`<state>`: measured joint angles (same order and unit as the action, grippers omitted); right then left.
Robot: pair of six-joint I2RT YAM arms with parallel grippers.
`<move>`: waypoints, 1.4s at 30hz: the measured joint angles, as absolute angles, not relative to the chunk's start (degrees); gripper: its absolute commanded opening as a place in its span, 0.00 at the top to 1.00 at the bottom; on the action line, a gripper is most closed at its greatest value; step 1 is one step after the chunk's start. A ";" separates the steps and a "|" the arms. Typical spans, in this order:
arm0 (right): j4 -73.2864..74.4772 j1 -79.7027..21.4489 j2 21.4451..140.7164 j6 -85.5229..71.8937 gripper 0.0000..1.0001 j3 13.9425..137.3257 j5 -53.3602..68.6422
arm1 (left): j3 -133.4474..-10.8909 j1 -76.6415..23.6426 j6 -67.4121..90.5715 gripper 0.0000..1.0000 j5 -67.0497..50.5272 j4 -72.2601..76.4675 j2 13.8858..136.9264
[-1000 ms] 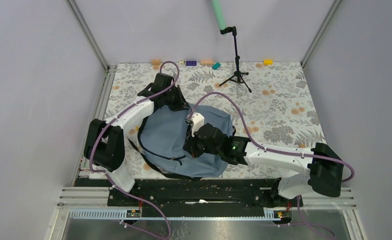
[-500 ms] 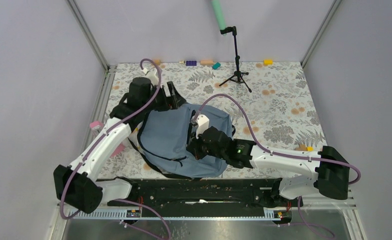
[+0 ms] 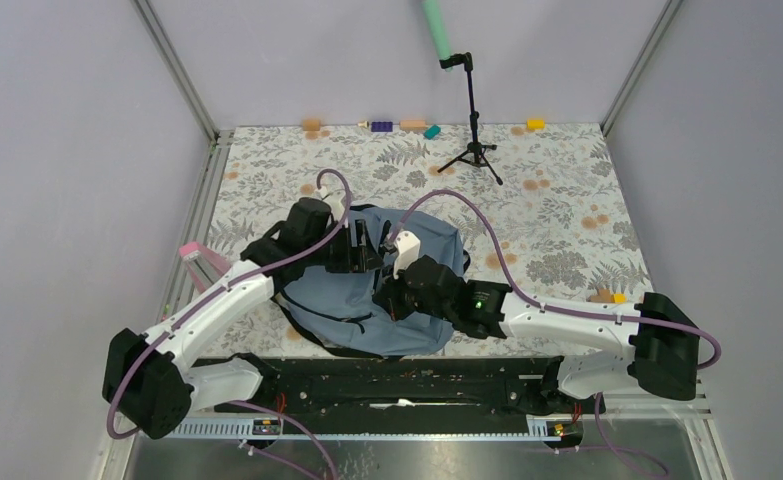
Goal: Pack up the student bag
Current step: Zip the student bag at the center of the board.
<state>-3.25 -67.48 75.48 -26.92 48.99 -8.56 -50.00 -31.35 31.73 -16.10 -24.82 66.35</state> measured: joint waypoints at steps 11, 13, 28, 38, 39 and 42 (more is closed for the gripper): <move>-3.14 -67.53 74.35 -27.14 1.00 48.18 -9.26 | -49.87 -35.70 33.15 0.88 -16.91 -21.50 69.08; -2.63 -67.61 73.73 -27.09 1.00 47.97 -9.69 | -49.95 -36.01 33.06 0.99 -17.04 -21.10 70.46; 0.01 -67.02 67.31 -26.24 1.00 43.07 -13.37 | -58.13 -36.99 29.82 1.00 -17.67 -27.11 75.09; -7.62 -67.77 75.13 -28.29 1.00 42.22 -9.30 | -58.17 -35.44 30.44 1.00 -19.29 -27.07 77.60; -7.97 -67.88 76.23 -28.16 1.00 42.85 -9.10 | -58.17 -35.27 30.46 1.00 -19.31 -27.20 78.00; -8.56 -67.90 78.48 -27.92 1.00 43.90 -8.91 | -58.17 -34.50 30.52 1.00 -19.35 -27.42 78.50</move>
<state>-8.56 -67.90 78.48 -27.92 43.90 -8.91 -58.17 -34.50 30.52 -19.35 -27.42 78.50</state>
